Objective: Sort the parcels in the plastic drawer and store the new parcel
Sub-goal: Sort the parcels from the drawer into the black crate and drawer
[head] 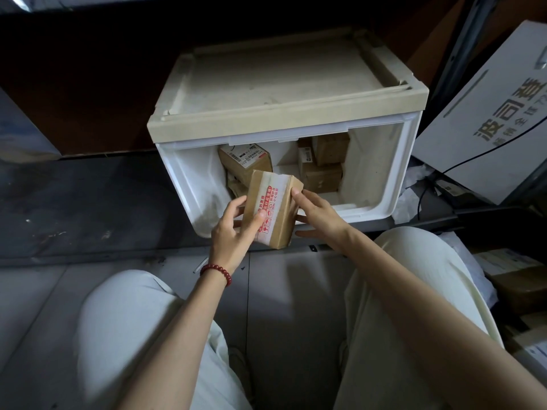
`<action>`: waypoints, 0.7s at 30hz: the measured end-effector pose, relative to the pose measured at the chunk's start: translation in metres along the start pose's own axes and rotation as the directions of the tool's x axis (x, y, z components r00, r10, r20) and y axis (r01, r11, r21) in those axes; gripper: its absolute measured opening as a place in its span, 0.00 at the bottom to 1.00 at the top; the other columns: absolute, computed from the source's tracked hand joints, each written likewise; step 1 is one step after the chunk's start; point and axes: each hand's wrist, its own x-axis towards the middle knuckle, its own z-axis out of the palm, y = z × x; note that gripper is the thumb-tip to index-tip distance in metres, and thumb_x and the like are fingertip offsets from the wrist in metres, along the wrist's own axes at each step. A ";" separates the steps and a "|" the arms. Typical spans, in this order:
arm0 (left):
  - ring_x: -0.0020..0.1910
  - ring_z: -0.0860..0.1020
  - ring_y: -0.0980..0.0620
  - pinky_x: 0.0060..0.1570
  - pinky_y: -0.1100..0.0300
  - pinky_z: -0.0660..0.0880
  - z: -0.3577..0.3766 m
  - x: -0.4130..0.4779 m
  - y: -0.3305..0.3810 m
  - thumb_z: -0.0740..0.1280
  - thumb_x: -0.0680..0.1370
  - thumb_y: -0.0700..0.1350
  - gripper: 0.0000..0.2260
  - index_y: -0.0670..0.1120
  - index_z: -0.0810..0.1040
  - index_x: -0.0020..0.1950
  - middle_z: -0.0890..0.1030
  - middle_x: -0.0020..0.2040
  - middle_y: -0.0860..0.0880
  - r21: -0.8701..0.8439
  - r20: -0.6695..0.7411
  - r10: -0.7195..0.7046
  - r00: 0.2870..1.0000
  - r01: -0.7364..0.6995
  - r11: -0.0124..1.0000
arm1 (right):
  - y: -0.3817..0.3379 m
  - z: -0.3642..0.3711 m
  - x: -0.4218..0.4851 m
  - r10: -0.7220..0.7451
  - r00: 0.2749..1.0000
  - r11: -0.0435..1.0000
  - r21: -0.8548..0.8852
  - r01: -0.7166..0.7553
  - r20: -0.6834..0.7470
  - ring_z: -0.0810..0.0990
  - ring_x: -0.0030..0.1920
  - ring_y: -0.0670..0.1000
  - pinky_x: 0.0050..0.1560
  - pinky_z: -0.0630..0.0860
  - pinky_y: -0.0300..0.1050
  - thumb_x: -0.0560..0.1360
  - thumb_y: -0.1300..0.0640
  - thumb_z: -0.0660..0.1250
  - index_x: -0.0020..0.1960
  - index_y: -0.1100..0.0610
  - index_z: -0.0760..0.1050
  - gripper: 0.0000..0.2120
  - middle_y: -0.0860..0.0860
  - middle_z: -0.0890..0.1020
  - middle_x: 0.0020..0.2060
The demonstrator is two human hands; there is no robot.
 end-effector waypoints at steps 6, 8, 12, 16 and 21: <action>0.56 0.78 0.59 0.53 0.58 0.77 0.001 0.002 0.002 0.60 0.82 0.47 0.10 0.62 0.74 0.56 0.79 0.53 0.62 -0.030 -0.003 0.018 1.000 -0.018 0.999 | -0.002 0.001 -0.003 -0.006 0.994 1.000 0.011 0.005 0.109 0.81 0.53 0.52 0.55 0.78 0.53 0.80 0.41 0.57 0.64 0.56 0.70 0.22 0.51 0.81 0.49; 0.57 0.75 0.60 0.54 0.61 0.74 0.000 0.003 0.001 0.62 0.81 0.45 0.10 0.60 0.73 0.57 0.78 0.55 0.61 -0.016 0.016 0.049 0.999 -0.049 0.999 | 0.000 0.002 -0.002 0.005 0.993 1.000 0.014 -0.007 0.117 0.81 0.53 0.52 0.55 0.78 0.53 0.80 0.42 0.56 0.63 0.57 0.70 0.21 0.51 0.81 0.49; 0.60 0.69 0.56 0.44 0.70 0.67 0.000 0.004 -0.001 0.64 0.79 0.49 0.13 0.61 0.69 0.62 0.72 0.63 0.53 0.038 0.033 0.030 0.999 -0.032 0.999 | 0.004 0.002 -0.002 0.027 0.991 0.999 -0.022 -0.025 0.128 0.82 0.52 0.51 0.54 0.79 0.54 0.80 0.43 0.58 0.69 0.58 0.64 0.25 0.51 0.82 0.48; 0.58 0.69 0.56 0.48 0.64 0.69 0.000 0.002 0.002 0.67 0.76 0.55 0.25 0.55 0.64 0.71 0.69 0.60 0.56 -0.051 0.008 -0.125 0.992 0.125 0.991 | 0.002 0.001 -0.002 0.021 0.992 1.000 0.020 -0.024 0.125 0.82 0.52 0.50 0.52 0.80 0.52 0.78 0.46 0.62 0.71 0.55 0.58 0.27 0.52 0.80 0.50; 0.55 0.79 0.52 0.52 0.56 0.76 0.001 0.003 0.000 0.67 0.68 0.68 0.34 0.53 0.68 0.68 0.80 0.57 0.53 -0.110 0.126 -0.231 0.965 0.245 0.963 | 0.002 0.004 -0.001 0.050 0.990 0.995 0.074 -0.060 0.134 0.79 0.55 0.48 0.57 0.78 0.54 0.73 0.47 0.70 0.73 0.53 0.47 0.40 0.49 0.76 0.55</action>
